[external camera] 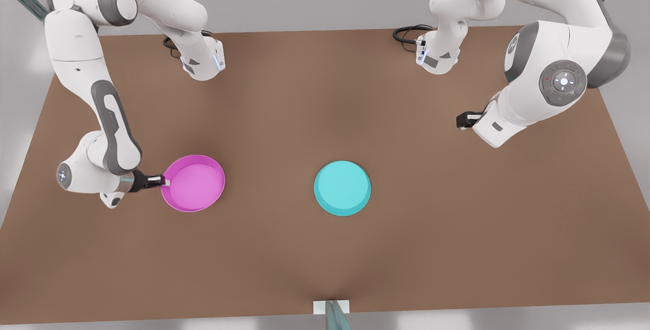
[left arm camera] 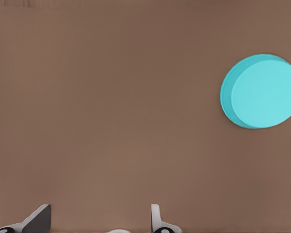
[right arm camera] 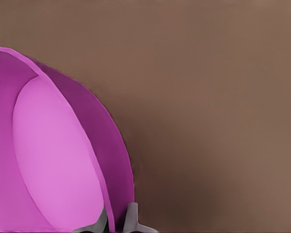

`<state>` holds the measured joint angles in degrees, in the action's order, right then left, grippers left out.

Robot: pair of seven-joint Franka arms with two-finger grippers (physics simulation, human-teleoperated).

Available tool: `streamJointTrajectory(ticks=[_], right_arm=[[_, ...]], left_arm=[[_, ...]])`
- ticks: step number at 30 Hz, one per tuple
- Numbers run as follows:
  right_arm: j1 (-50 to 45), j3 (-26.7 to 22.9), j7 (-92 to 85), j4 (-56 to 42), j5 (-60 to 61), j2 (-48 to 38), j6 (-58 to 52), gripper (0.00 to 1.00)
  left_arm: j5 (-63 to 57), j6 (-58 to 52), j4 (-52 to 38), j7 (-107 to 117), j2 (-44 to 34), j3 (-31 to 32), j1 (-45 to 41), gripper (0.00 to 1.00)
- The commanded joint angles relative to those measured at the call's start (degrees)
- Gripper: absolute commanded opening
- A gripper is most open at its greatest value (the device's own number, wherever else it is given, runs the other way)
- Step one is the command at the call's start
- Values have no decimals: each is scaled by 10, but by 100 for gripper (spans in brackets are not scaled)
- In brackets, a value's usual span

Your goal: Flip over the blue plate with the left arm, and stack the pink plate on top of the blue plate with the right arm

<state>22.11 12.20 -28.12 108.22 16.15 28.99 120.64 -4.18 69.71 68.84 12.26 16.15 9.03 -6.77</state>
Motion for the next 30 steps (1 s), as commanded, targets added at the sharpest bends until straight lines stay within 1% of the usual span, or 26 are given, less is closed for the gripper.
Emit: streamJointTrajectory(ticks=[1, 3, 4, 11, 13, 16, 19, 21, 24, 27, 30], right_arm=[[-7, 21, 13, -15, 19, -1, -31, 21], [-59, 22, 49, -26, 21, -1, -30, 21], [-88, 21, 67, -27, 45, -3, -30, 21], [-228, 21, 228, -83, 121, 0, -27, 21], [-254, 20, 277, -91, 140, 2, -22, 21], [-291, 20, 345, -116, 203, 25, -4, 21], [-331, 20, 370, -133, 255, 61, 67, 21], [-352, 19, 412, -157, 265, 83, 93, 21], [-370, 18, 483, -193, 267, 106, 93, 21], [-394, 14, 504, -217, 270, 128, 96, 21], [-424, 14, 517, -228, 277, 144, 131, 21]], left_arm=[[0, 0, 0, -53, -1, 0, 0, 100], [0, 1, 0, -53, 0, 0, 0, 100], [0, 3, 0, -53, 1, 0, 0, 100], [1, 3, 0, -51, 9, -16, 2, 100], [1, 3, 0, -52, 9, -16, 1, 100], [0, 4, -1, -53, 9, -24, 2, 100], [5, 3, 0, -54, 13, -33, 2, 100], [6, 3, 0, -54, 13, -34, 3, 100], [1, 3, -2, -53, 13, -34, 3, 100], [2, 3, -3, -54, 13, -34, 2, 100], [4, 3, -2, -54, 14, -33, 2, 100]])
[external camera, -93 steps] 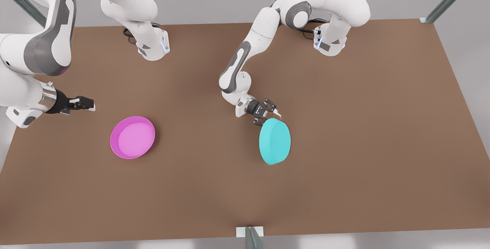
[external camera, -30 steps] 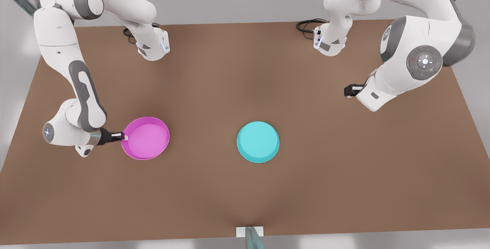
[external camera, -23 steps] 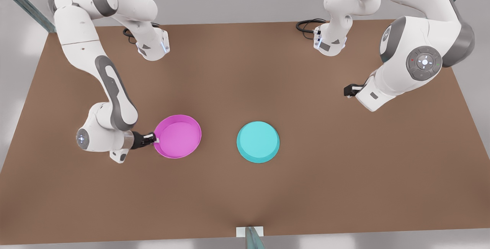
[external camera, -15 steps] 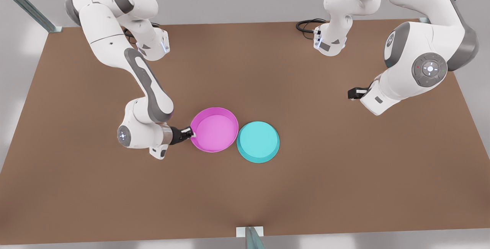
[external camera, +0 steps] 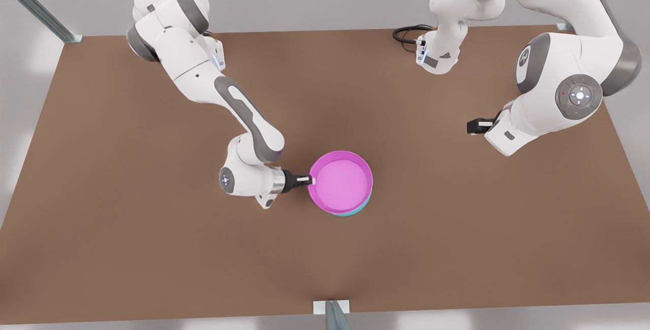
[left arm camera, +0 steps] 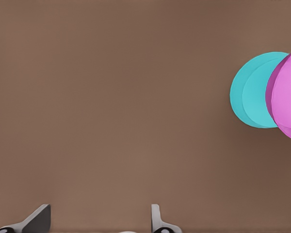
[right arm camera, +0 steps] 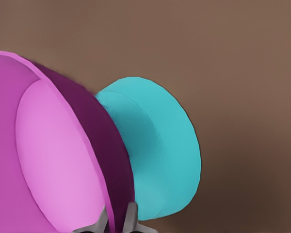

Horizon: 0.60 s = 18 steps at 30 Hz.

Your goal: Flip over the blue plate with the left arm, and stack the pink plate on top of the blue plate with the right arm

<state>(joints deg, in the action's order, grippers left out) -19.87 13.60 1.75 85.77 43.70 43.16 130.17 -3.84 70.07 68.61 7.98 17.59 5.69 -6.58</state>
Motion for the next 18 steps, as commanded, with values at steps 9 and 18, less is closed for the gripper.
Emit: streamJointTrajectory(ticks=[9, 18], right_arm=[[-24, 0, 224, 4, -2, 17, 86, 100], [98, -106, 192, -35, -229, -154, -346, 100]], left_arm=[[-1, 0, 0, -11, -1, 0, 0, 100], [-2, 1, -1, -10, -1, 0, 0, 100]])
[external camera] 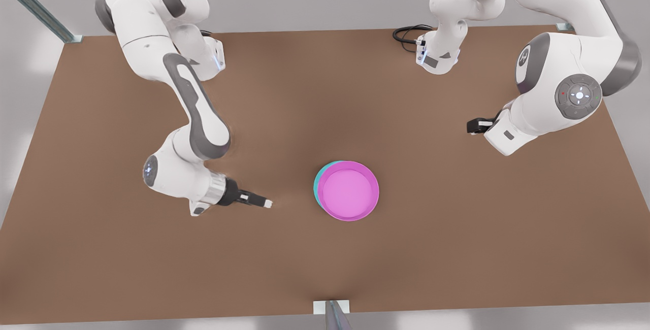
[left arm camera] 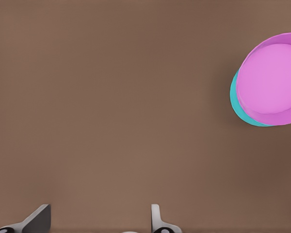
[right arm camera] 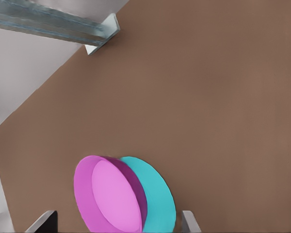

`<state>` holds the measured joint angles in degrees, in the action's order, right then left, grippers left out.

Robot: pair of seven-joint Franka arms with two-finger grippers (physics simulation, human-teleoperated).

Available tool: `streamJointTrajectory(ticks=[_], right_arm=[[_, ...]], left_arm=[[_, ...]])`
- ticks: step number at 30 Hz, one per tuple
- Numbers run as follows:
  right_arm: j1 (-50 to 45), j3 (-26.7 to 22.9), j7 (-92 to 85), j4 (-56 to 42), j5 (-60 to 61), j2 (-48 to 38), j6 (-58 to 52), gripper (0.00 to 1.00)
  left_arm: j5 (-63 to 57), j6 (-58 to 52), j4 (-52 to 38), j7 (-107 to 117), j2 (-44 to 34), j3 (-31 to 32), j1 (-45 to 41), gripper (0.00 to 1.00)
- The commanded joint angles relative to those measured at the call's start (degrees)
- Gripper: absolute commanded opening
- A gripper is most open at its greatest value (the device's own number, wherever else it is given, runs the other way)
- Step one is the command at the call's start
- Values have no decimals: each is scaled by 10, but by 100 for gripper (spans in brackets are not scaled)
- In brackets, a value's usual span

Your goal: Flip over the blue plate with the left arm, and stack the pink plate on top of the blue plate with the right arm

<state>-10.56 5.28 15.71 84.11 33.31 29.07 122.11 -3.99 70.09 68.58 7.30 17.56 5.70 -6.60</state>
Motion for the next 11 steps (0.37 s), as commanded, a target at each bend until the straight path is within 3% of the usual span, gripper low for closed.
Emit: streamJointTrajectory(ticks=[1, 4, 5, 7, 8, 11], right_arm=[[25, -23, 4, -69, -252, -1, -311, 100], [73, -41, -152, -264, -355, 1, -509, 100], [85, -44, -181, -265, -366, -6, -523, 100], [90, -41, -186, -177, -372, -140, -527, 100], [89, -41, -184, -131, -371, -161, -498, 100], [88, -44, -185, -115, -368, -166, -486, 100]], left_arm=[[0, 0, 0, -4, -1, 0, 0, 100], [0, 0, 0, -4, -1, 1, 0, 100], [0, 0, 0, -4, -1, 1, 0, 100], [0, 1, 0, -4, -1, 1, 0, 100], [0, 1, 0, -4, -1, 1, 0, 100], [0, 0, -1, -4, -1, 1, 0, 100]])
